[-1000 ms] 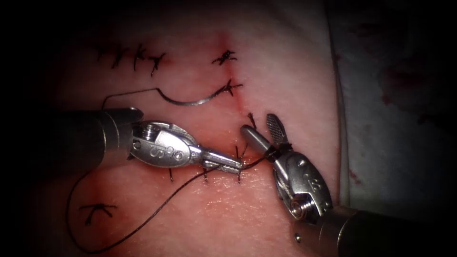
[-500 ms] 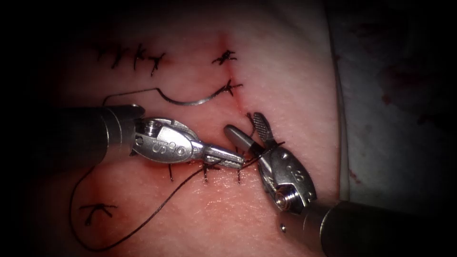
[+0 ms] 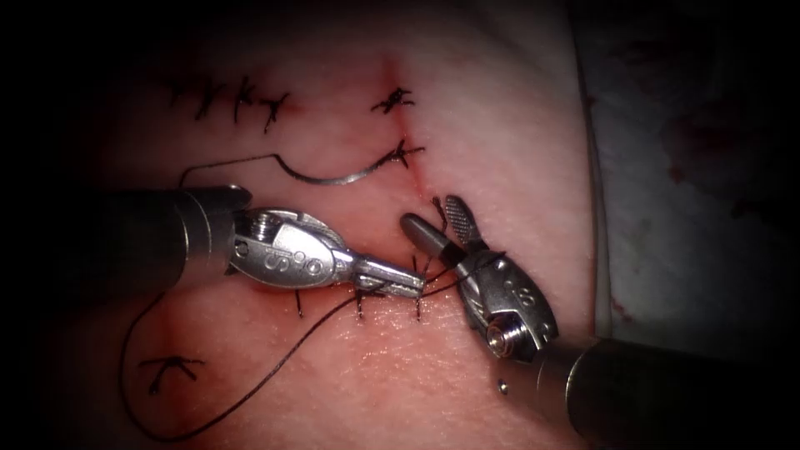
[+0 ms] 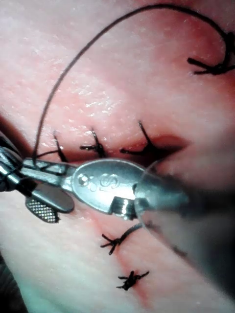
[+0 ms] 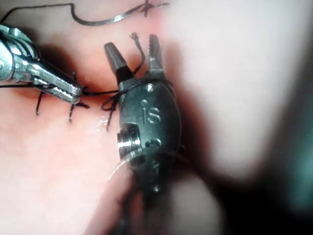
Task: Wound Closure
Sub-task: Grab the suture tail with the right gripper, then pull the right tool down and the left tool up to tie.
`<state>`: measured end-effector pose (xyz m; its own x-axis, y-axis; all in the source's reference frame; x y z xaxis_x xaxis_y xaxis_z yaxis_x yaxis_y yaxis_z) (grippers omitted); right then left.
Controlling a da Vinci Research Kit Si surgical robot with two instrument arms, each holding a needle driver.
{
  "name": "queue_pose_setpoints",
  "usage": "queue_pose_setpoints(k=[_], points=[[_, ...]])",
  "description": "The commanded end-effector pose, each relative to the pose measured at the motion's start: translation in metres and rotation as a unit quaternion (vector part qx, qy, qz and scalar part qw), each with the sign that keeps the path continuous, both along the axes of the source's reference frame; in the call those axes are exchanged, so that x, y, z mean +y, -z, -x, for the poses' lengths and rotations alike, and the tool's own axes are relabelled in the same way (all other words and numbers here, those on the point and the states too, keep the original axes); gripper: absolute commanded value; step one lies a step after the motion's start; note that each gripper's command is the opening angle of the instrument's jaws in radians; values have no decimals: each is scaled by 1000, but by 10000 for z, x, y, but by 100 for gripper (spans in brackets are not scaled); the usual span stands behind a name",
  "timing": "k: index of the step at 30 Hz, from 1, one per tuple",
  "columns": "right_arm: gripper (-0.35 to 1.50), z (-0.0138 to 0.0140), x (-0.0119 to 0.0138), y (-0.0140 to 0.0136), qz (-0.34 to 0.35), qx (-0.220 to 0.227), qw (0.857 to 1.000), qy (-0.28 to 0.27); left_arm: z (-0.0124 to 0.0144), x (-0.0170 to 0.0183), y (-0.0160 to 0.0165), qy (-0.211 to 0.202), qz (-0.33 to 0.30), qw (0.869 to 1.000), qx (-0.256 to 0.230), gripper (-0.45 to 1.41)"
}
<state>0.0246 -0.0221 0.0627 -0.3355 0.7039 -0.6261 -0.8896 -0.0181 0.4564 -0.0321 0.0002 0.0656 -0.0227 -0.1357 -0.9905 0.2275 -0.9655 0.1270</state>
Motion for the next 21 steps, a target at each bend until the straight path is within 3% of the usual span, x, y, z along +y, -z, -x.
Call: queue_pose_setpoints(k=[1,14,17,18,21], points=[[-35,-12,1,-5,-2,-1,1000,3,5,3,-6,0,1,1000,0,-45],[-35,-15,-9,7,2,-15,1000,22,-4,22,-10,9,-6,1000,7,-45],[-35,-14,-18,14,18,-16,999,24,-15,45,-19,23,-15,999,21,-45],[-35,-13,-26,21,29,-13,999,27,-23,67,-34,38,-28,998,38,-45],[-35,-14,-31,25,36,-11,999,28,-27,79,-44,43,-35,998,43,-45]])
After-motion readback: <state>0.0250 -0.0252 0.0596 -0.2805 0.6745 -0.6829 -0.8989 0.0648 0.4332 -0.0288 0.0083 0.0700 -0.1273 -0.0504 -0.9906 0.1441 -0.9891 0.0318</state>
